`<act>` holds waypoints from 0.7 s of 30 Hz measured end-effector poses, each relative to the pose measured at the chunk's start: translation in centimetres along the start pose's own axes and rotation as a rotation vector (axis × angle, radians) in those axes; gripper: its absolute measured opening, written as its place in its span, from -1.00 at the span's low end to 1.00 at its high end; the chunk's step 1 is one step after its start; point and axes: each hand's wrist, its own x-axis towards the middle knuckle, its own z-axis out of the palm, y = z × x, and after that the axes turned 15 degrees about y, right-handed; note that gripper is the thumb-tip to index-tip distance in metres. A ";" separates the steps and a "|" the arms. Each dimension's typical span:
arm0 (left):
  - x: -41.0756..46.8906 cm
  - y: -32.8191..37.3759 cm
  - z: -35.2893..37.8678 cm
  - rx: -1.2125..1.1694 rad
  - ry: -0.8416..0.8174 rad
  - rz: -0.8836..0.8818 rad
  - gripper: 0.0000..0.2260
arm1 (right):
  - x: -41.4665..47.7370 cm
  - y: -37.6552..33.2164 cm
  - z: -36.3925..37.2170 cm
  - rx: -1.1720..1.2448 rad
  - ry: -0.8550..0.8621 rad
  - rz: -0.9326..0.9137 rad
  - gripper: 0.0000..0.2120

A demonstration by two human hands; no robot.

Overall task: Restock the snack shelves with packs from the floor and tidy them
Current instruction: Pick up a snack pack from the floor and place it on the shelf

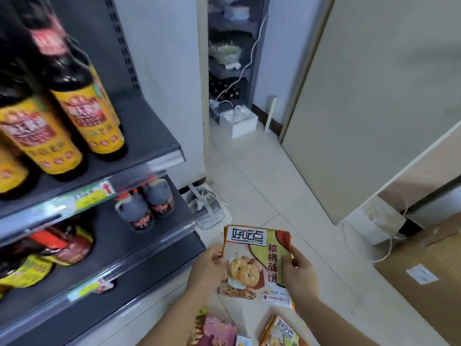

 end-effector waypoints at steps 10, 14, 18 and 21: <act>-11.6 2.6 -16.6 -0.177 0.392 0.032 -0.75 | -13.0 -12.1 -3.4 0.044 -0.309 -0.416 -0.48; -16.6 1.5 -22.6 -0.278 0.536 -0.013 -0.78 | -18.8 -14.4 -2.2 0.061 -0.441 -0.538 -0.50; -21.1 -0.9 -28.7 -0.287 0.677 -0.034 -0.77 | -25.7 -16.0 -0.7 0.110 -0.558 -0.663 -0.50; -24.8 -3.3 -33.6 -0.267 0.778 -0.060 -0.78 | -31.4 -17.0 0.7 0.143 -0.654 -0.708 -0.48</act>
